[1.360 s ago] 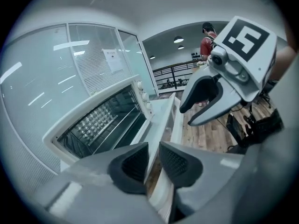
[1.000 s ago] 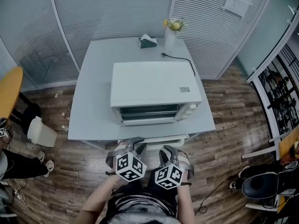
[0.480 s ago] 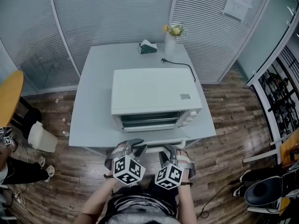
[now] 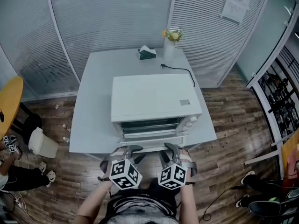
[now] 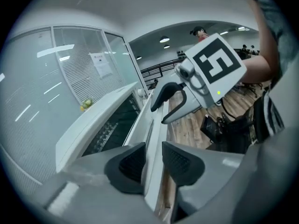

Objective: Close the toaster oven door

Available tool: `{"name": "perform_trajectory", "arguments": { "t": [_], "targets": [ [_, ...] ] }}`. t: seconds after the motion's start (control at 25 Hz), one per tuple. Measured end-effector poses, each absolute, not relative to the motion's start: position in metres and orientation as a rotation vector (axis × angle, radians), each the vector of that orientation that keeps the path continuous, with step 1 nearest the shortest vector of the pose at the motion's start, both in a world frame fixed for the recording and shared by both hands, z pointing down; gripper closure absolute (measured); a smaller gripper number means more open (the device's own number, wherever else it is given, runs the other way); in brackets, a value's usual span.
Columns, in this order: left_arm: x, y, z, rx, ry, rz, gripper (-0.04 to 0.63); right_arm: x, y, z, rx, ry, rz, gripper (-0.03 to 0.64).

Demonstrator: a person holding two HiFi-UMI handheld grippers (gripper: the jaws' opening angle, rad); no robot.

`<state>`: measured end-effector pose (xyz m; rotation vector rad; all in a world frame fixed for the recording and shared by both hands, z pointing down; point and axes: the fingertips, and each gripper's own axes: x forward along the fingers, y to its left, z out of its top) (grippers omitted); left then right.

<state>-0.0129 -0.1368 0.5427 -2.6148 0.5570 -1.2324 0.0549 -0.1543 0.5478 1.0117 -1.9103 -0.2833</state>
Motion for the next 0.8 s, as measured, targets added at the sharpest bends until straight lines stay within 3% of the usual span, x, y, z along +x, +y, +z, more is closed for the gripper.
{"name": "perform_trajectory", "arguments": {
  "t": [0.8],
  "targets": [
    [-0.007,-0.197,0.532,-2.607,0.701,-1.237,0.476,0.052,-0.201,0.521,0.974,-2.093,-0.318,0.454]
  ]
}}
